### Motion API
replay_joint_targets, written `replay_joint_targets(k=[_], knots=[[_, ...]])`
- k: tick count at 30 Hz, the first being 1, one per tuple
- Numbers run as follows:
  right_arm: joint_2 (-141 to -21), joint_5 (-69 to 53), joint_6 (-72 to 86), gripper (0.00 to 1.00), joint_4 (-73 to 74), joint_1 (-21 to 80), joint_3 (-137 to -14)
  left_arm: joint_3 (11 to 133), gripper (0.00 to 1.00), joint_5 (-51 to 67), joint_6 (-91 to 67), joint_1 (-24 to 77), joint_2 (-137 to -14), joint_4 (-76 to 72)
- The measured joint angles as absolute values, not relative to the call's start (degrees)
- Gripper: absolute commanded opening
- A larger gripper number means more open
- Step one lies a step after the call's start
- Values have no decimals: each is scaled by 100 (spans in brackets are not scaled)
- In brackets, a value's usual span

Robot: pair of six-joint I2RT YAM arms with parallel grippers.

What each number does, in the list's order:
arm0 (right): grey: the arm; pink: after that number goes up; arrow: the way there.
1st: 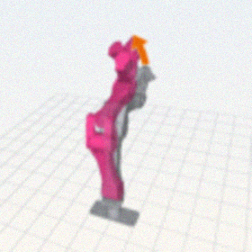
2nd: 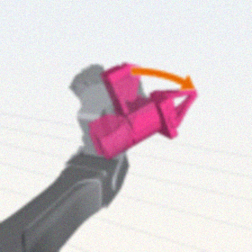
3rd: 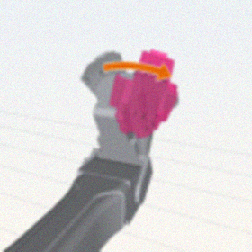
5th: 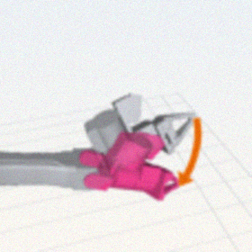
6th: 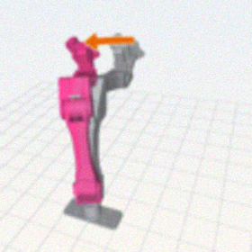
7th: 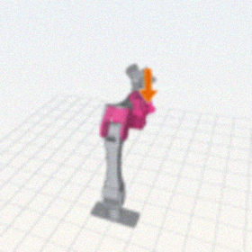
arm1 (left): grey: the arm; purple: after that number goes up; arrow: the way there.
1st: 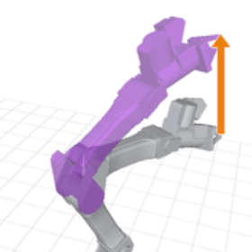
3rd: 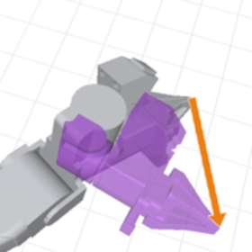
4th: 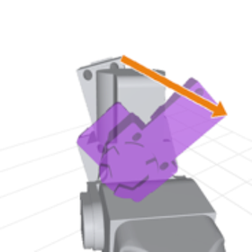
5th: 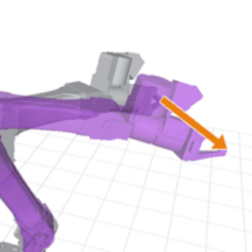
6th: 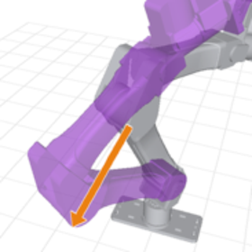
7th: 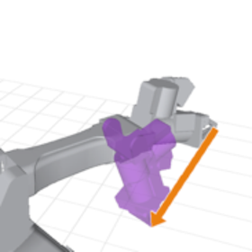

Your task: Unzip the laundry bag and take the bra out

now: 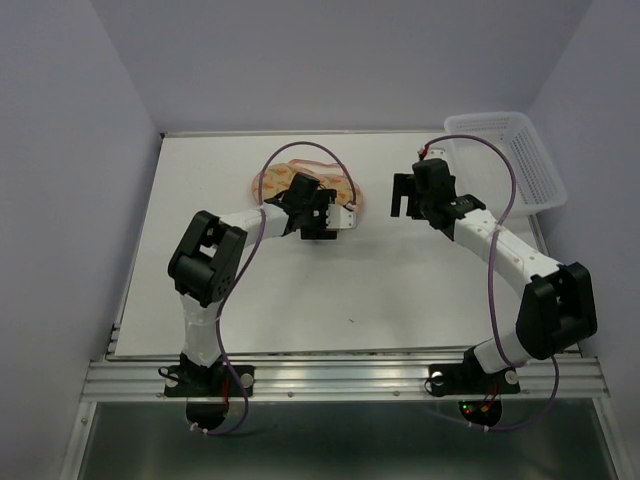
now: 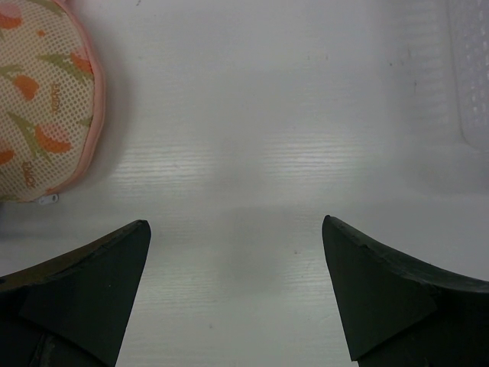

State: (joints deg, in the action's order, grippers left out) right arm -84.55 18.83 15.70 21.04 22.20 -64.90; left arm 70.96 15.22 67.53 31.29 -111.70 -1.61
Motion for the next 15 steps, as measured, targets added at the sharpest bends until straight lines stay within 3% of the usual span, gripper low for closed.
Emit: replay_joint_targets(k=[3, 5, 6, 11, 13, 14, 15], knots=[[-8519, 1841, 1538, 100, 2106, 2220, -6490, 7105, 71, 1597, 6805, 3129, -11203, -161], [-8523, 1820, 1527, 100, 2106, 2220, -6493, 7105, 56, 1645, 6836, 3129, -11203, -163], [-8523, 1811, 1522, 100, 2108, 2220, -6508, 7105, 43, 1660, 6855, 3129, -11203, -176], [-8523, 1793, 1529, 100, 2106, 2220, -6530, 7105, 34, 1745, 6877, 3103, -11205, -222], [-8508, 1769, 1544, 100, 2106, 2220, -6530, 7105, 26, 1785, 6866, 3085, -11225, -239], [-8493, 1756, 1551, 100, 2106, 2220, -6530, 7105, 18, 1806, 6858, 3072, -11240, -252], [-8447, 1734, 1568, 100, 2110, 2220, -6530, 7105, 0, 1820, 6847, 3065, -11266, -259]])
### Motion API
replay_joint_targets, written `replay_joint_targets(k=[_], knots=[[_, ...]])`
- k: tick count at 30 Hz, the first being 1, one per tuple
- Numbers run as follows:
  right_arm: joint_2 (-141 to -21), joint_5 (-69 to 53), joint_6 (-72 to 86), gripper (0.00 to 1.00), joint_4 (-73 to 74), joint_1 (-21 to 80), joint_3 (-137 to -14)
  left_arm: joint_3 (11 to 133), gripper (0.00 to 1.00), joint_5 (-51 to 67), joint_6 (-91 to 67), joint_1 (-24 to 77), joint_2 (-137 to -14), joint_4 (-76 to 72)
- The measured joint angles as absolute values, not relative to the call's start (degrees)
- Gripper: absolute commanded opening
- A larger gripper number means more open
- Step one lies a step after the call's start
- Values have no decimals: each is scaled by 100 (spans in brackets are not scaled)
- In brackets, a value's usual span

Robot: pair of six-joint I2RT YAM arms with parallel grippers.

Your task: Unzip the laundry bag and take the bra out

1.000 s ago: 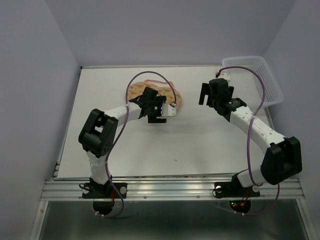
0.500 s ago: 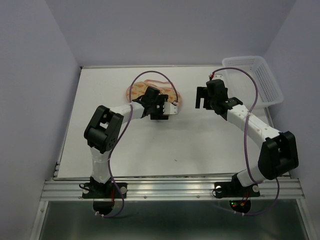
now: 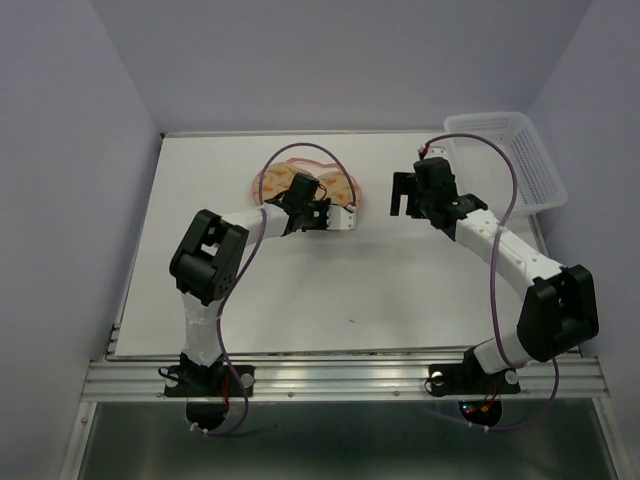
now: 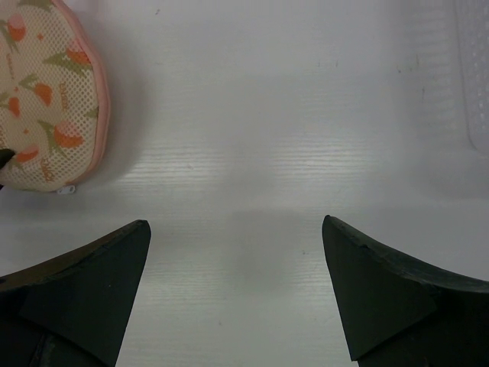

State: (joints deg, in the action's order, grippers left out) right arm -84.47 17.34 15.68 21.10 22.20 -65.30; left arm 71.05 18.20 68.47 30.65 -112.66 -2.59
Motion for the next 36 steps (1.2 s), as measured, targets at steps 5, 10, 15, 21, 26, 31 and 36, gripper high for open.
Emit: replay_joint_targets(k=[5, 10, 15, 21, 26, 31, 36], knots=[[-8064, 1616, 1603, 100, 2115, 2220, -6466, 7299, 0, 1892, 6700, 3063, -11336, -128], [-7581, 1216, 1282, 100, 1850, 2255, -6108, 8034, 0, 2353, 6333, 3035, -11351, 642], [-7271, 587, 895, 100, 1435, 2335, -5568, 8785, 0, 3004, 5927, 3017, -11308, 1168], [-7279, 331, 661, 100, 926, 2464, -5273, 9400, 0, 3468, 5492, 3026, -11266, 2001], [-7507, 480, 626, 100, 493, 2768, -5225, 9649, 0, 3562, 4921, 3033, -11266, 2222], [-8077, 1009, 751, 100, 248, 3181, -5256, 9666, 0, 3557, 4604, 3065, -11266, 2331], [-8390, 1415, 1031, 99, 36, 3468, -5360, 9675, 0, 3474, 4399, 3148, -11325, 2342]])
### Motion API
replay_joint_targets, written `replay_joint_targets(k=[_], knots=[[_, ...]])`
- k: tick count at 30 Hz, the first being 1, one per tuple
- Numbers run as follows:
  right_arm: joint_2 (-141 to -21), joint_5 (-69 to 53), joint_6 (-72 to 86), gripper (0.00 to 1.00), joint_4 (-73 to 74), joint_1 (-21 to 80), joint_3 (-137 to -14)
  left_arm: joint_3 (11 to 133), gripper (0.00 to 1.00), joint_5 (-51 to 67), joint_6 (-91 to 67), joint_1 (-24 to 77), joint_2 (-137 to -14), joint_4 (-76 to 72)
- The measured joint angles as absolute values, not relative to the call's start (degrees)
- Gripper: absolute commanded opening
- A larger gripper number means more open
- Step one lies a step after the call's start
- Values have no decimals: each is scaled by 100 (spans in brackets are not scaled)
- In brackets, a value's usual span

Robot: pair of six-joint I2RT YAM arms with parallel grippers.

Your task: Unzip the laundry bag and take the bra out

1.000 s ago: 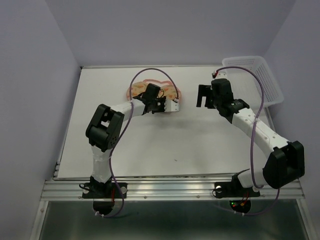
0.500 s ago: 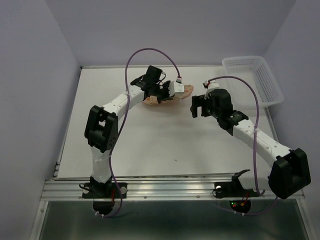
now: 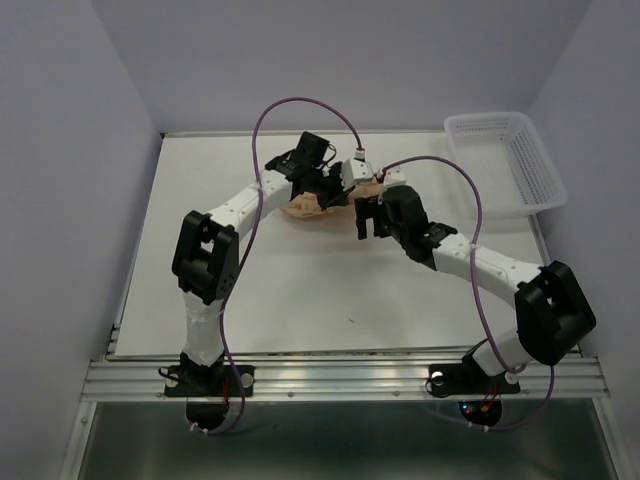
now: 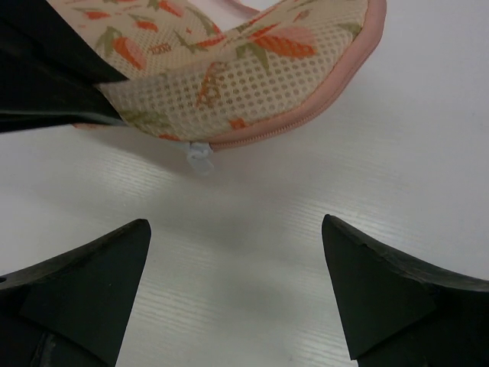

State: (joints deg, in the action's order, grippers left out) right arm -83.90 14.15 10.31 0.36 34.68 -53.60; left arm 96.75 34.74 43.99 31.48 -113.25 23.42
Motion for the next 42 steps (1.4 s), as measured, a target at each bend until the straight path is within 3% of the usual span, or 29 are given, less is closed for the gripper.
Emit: replay_joint_targets(k=[3, 11, 19, 24, 28, 39, 42], knots=[[-8460, 1673, 1125, 97, -231, 3583, -5367, 9679, 0, 3450, 4318, 3192, -11402, 2344], [-8718, 2056, 1153, 68, -904, 3680, -5426, 9679, 0, 3468, 4241, 3229, -11483, 2340], [-8897, 2147, 1087, 59, -1111, 3680, -5459, 9679, 0, 3520, 4246, 3227, -11483, 2344], [-8897, 2150, 1055, 41, -1125, 3684, -5459, 9679, 0, 3564, 4252, 3227, -11483, 2340], [-8897, 2156, 1026, 40, -1149, 3684, -5459, 9690, 0, 3570, 4257, 3227, -11483, 2342], [-8899, 2174, 939, 22, -1162, 3684, -5459, 9723, 0, 3575, 4333, 3225, -11483, 2362], [-8899, 2191, 873, 13, -1162, 3684, -5459, 9723, 0, 3575, 4397, 3225, -11483, 2362]])
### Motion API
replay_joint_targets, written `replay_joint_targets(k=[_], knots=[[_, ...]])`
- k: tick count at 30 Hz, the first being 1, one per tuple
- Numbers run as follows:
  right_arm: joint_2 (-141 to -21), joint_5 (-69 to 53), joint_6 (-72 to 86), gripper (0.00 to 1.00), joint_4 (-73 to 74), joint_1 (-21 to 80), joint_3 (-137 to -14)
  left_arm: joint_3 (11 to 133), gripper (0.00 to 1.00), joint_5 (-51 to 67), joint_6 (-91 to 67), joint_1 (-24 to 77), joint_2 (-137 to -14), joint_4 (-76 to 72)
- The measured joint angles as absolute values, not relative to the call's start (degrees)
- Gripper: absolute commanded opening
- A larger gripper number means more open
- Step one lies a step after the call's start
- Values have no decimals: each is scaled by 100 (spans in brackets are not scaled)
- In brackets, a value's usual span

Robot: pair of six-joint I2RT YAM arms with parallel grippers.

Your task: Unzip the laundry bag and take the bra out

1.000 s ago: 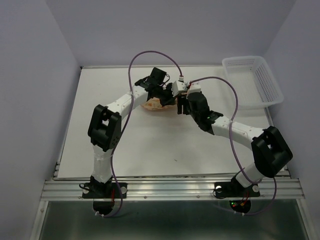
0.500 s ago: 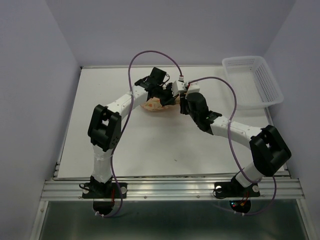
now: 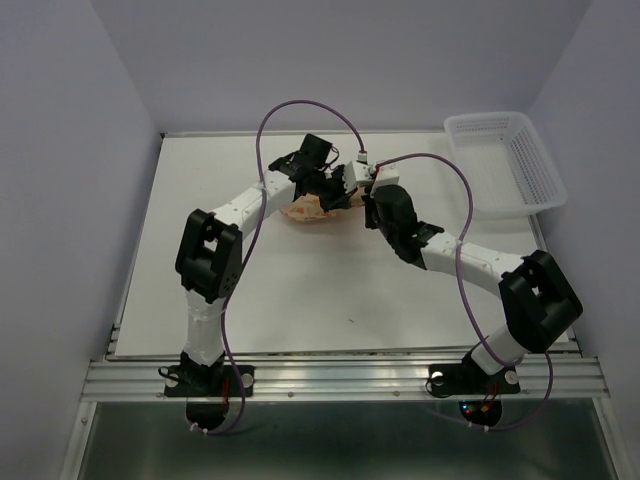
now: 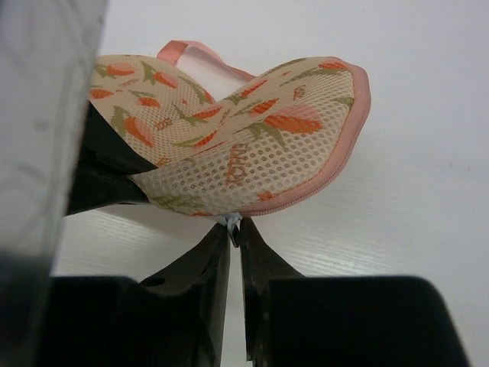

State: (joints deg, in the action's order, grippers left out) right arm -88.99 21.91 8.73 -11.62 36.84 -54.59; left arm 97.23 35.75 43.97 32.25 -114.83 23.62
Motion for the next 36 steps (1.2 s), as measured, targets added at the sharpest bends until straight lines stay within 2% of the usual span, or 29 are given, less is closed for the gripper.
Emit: replay_joint_targets(k=[2, 14, 19, 28, 36], knots=[[-8899, 2191, 825, 1, -1162, 3684, -5459, 9723, 0, 3575, 4451, 3225, -11483, 2368], [-8895, 2167, 572, 1, -991, 3664, -5459, 9612, 0, 3538, 4755, 3218, -11478, 2434], [-8792, 1892, 287, 1, -648, 3347, -5457, 9598, 0, 3492, 5059, 3216, -11461, 2716], [-8543, 666, -176, 1, -419, 2624, -5454, 9391, 0, 3708, 6086, 3323, -11233, 3089], [-8917, -1037, -642, 1, -342, 1911, -5461, 8665, 0, 3876, 7083, 3336, -10742, 3234]])
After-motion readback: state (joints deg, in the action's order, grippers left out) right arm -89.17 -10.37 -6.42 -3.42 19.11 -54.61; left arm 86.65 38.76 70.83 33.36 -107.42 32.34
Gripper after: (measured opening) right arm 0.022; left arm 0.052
